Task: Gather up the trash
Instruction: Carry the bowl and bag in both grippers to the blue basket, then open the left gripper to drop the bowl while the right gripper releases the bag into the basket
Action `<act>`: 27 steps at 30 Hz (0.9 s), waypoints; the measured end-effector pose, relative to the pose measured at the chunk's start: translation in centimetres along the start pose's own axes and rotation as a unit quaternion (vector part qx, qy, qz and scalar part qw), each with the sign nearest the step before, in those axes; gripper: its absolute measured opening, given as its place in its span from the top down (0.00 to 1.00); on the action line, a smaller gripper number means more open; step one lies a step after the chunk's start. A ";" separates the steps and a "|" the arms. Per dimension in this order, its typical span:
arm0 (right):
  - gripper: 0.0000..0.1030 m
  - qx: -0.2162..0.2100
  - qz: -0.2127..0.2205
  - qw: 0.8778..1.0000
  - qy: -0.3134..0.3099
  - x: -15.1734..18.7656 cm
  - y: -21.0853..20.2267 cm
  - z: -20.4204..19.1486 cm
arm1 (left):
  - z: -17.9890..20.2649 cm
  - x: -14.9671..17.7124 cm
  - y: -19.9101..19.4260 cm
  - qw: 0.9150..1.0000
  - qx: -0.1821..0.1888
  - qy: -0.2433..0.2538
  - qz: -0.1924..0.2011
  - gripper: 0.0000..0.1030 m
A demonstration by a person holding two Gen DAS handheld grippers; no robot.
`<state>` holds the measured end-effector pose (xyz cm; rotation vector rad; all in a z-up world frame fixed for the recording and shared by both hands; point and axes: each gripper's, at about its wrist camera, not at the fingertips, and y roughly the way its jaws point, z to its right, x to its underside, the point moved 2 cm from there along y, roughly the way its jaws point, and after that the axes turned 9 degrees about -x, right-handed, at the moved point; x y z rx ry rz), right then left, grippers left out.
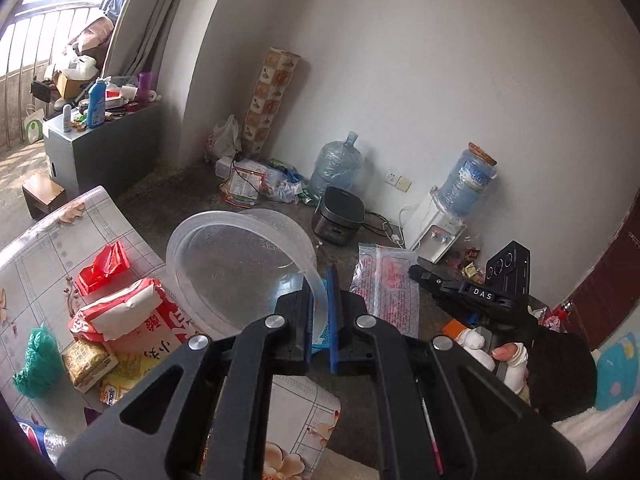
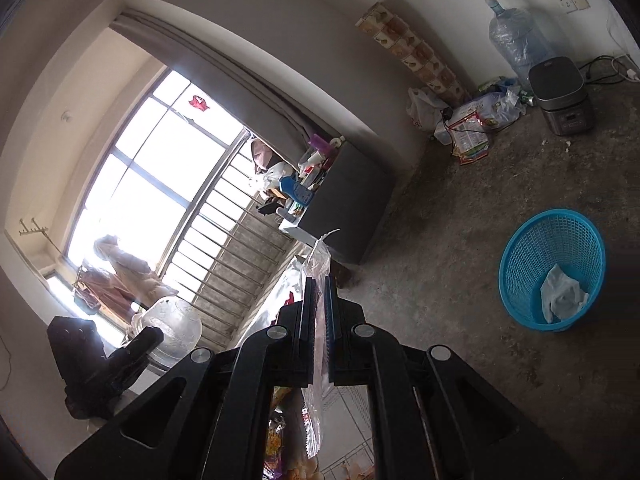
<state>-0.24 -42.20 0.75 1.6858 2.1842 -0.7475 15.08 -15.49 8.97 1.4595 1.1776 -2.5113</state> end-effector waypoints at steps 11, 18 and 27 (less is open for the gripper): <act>0.95 0.202 0.079 0.976 0.027 -2.5 -1.5 12.1 | 9.8 -0.3 21.0 0.983 0.063 0.078 -0.154 0.96; 0.94 0.253 0.055 0.963 0.078 -3.5 2.3 21.6 | 12.6 3.3 34.0 0.967 0.040 0.104 -0.228 0.96; 0.57 0.311 -0.021 0.936 0.162 -1.2 6.8 34.5 | 13.0 7.9 44.9 0.947 -0.024 0.163 -0.275 0.43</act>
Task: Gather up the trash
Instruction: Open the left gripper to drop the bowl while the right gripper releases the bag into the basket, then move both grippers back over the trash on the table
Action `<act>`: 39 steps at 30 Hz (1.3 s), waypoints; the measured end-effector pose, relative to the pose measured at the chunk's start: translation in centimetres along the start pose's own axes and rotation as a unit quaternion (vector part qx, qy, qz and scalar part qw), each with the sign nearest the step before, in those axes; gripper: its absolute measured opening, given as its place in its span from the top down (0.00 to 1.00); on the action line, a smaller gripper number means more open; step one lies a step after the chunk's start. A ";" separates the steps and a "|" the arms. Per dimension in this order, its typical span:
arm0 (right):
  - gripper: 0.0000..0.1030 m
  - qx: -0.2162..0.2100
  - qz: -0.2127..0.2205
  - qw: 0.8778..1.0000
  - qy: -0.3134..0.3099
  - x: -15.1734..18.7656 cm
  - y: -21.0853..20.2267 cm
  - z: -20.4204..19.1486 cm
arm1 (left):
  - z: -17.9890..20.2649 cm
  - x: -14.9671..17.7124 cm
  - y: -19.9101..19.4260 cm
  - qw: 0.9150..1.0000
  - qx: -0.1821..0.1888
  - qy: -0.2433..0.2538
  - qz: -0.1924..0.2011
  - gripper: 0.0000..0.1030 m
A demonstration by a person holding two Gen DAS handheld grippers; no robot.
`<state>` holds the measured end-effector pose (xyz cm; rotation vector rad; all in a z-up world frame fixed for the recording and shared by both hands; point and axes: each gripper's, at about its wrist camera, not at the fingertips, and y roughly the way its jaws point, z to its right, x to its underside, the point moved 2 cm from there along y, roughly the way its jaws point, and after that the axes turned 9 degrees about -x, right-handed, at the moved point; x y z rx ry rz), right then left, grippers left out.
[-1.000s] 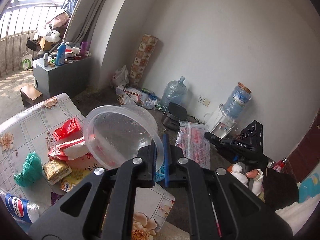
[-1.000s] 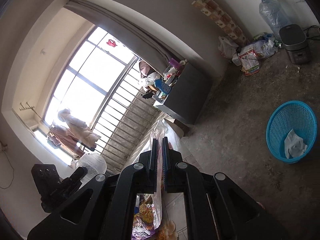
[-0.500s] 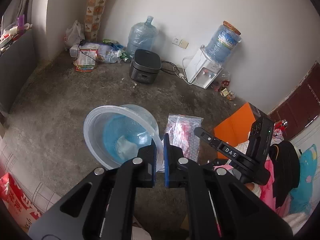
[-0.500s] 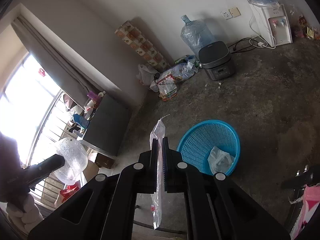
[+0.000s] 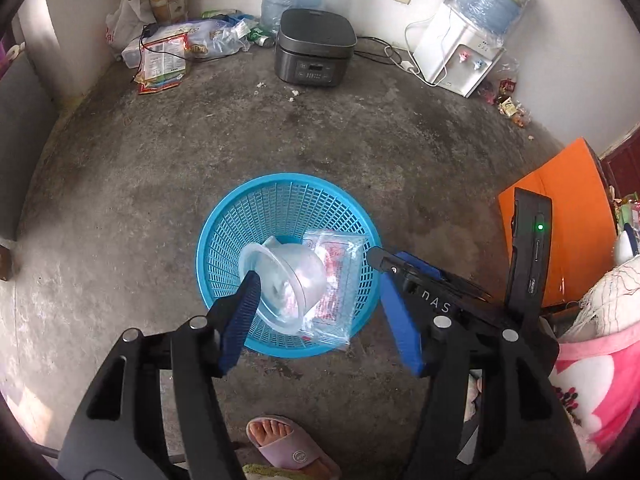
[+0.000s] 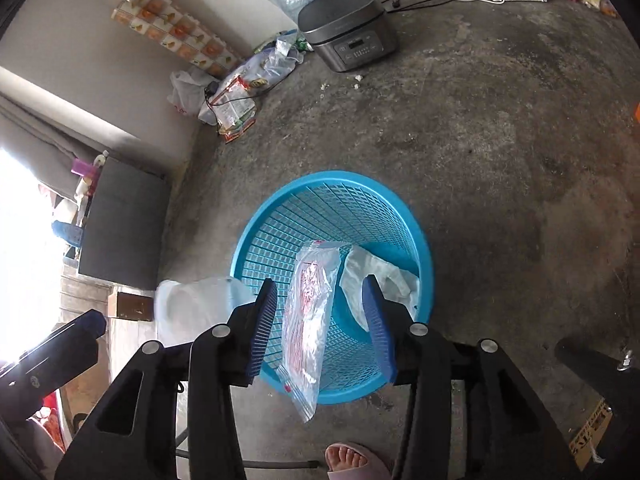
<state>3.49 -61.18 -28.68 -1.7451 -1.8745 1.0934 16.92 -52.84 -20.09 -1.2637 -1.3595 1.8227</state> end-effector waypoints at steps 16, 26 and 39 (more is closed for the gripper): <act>0.50 -0.034 0.116 0.988 -0.094 2.3 -9.4 -8.1 | -4.8 2.6 -15.8 0.988 0.033 -0.026 0.149 0.18; 0.16 -0.069 0.188 0.944 -0.261 7.8 -18.3 -19.9 | -9.4 11.5 -31.0 0.971 -0.003 -0.075 0.227 0.10; 0.07 -0.160 0.158 0.896 -0.382 16.8 -23.7 -28.7 | -14.5 26.2 -42.4 0.926 -0.059 -0.208 0.309 0.09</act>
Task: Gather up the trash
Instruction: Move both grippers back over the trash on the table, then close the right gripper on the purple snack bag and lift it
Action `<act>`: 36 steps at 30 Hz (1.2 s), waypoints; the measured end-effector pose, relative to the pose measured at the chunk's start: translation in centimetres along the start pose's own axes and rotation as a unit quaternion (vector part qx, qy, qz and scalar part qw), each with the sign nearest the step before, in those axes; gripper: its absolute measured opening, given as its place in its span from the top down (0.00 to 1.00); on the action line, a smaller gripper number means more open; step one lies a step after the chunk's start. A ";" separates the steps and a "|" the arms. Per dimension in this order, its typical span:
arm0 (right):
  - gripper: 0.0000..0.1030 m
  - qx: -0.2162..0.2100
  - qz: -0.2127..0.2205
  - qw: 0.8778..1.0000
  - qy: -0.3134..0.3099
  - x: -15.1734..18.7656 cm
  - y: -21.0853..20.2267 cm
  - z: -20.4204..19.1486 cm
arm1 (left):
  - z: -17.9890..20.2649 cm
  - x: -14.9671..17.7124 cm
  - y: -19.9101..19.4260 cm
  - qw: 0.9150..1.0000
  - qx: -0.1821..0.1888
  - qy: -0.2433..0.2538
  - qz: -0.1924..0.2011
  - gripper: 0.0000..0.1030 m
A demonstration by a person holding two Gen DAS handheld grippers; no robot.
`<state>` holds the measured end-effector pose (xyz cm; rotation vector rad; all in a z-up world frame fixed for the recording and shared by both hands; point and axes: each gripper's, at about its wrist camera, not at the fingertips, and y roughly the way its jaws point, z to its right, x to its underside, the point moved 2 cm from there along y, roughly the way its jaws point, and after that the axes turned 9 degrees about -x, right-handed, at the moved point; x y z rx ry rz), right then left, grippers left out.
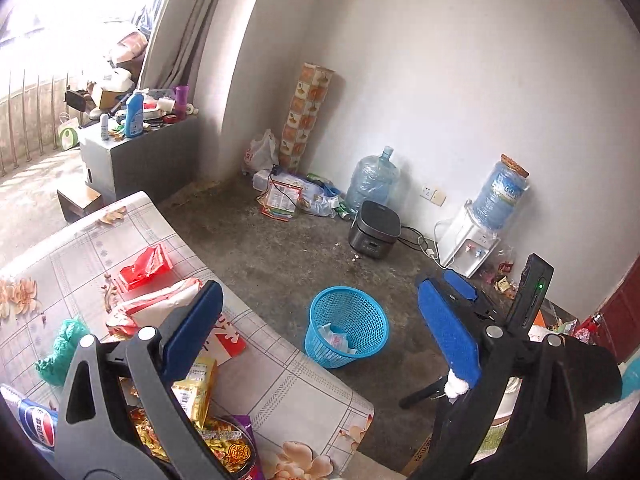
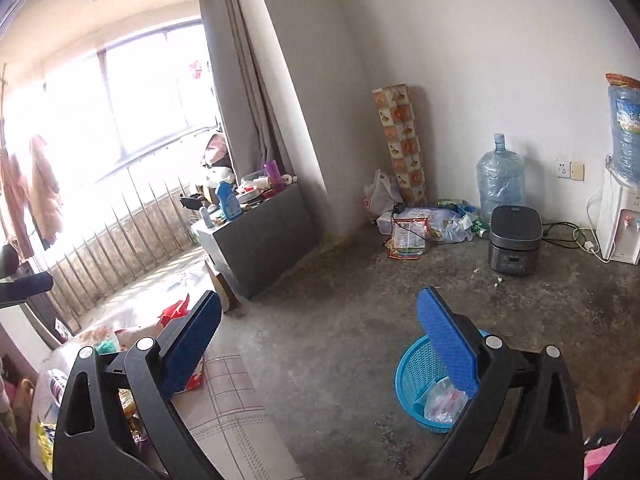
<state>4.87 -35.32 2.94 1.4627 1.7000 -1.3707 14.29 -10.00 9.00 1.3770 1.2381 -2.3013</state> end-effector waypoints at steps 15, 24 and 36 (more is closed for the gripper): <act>0.09 -0.238 -0.211 0.943 0.095 7.8 3.7 -7.9 | -8.0 12.1 -14.1 0.992 -0.126 -0.026 0.002 0.09; 0.24 -0.265 -0.342 0.891 0.134 14.1 7.3 -12.1 | -11.2 18.1 -15.4 0.988 -0.113 -0.098 -0.034 0.27; 0.66 -0.247 -0.399 0.876 0.114 17.1 10.5 -15.0 | -12.7 21.2 -13.4 0.985 -0.031 -0.162 -0.055 0.62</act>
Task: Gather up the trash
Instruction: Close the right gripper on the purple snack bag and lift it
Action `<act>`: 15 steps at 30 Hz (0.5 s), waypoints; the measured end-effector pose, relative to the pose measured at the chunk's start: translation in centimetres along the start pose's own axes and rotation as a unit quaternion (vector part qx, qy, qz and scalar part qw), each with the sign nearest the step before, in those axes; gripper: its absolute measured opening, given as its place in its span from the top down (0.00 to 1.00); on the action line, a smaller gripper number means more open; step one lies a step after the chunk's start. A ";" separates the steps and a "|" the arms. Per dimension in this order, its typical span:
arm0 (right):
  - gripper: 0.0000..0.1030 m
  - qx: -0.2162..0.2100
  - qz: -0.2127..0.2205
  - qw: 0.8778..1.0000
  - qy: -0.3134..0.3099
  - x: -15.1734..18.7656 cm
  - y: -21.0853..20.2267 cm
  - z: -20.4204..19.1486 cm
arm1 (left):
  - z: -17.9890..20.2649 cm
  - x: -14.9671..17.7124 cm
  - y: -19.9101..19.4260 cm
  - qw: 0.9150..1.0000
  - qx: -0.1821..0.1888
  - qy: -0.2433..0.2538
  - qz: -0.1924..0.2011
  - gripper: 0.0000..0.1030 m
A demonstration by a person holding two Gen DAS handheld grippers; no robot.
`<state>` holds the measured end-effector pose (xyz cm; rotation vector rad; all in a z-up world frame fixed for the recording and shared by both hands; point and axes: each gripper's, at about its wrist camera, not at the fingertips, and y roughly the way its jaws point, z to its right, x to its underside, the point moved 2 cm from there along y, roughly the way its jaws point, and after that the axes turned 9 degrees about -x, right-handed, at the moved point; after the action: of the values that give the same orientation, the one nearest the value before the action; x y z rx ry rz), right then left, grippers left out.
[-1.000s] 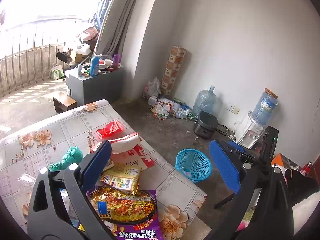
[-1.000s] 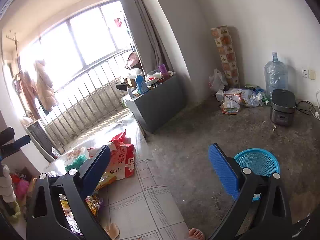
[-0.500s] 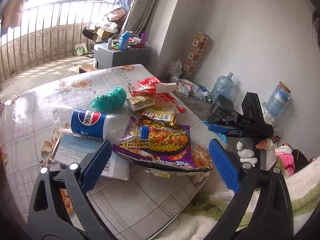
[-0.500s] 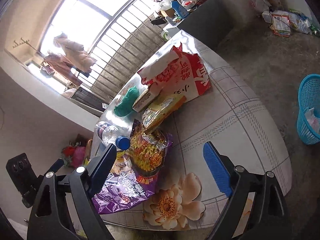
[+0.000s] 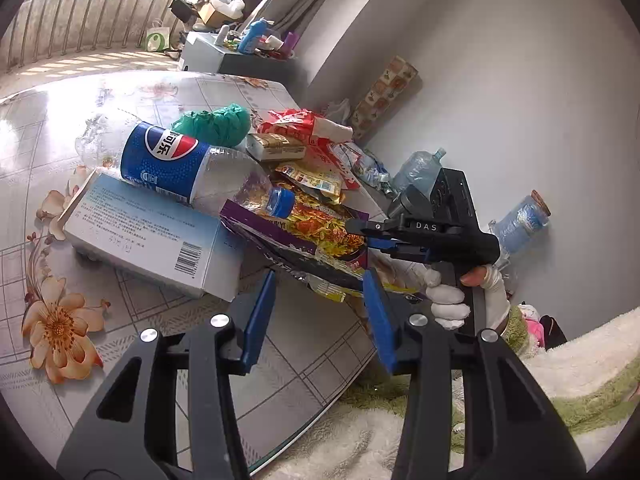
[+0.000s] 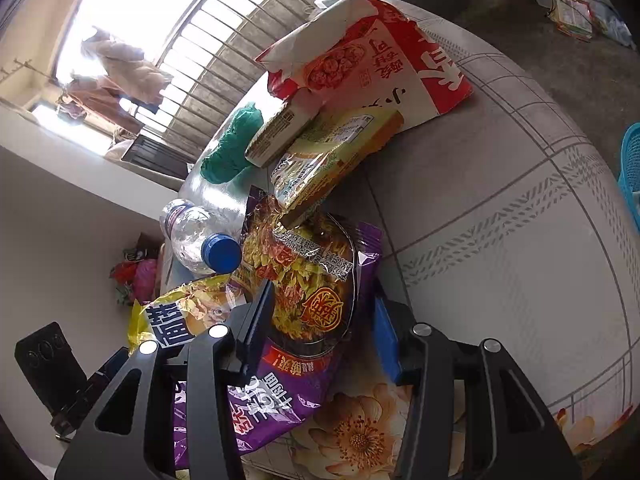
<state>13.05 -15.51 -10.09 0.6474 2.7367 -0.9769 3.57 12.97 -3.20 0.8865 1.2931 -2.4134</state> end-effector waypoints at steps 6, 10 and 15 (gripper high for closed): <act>0.95 -0.015 -0.030 0.999 0.007 0.7 0.0 0.4 | 0.9 0.1 0.3 1.000 0.020 0.014 -0.005 0.65; 0.95 -0.013 -0.043 0.999 0.004 1.5 -1.2 0.7 | 1.9 0.0 0.4 0.999 0.037 0.026 -0.010 0.66; 0.95 -0.012 -0.043 0.999 0.015 2.7 -3.5 1.6 | 3.9 -0.1 1.9 0.997 0.060 0.048 -0.029 0.66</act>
<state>9.07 -17.99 -10.19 0.5496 2.8198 -0.9576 3.06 8.70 -2.81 1.0236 1.2342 -2.5434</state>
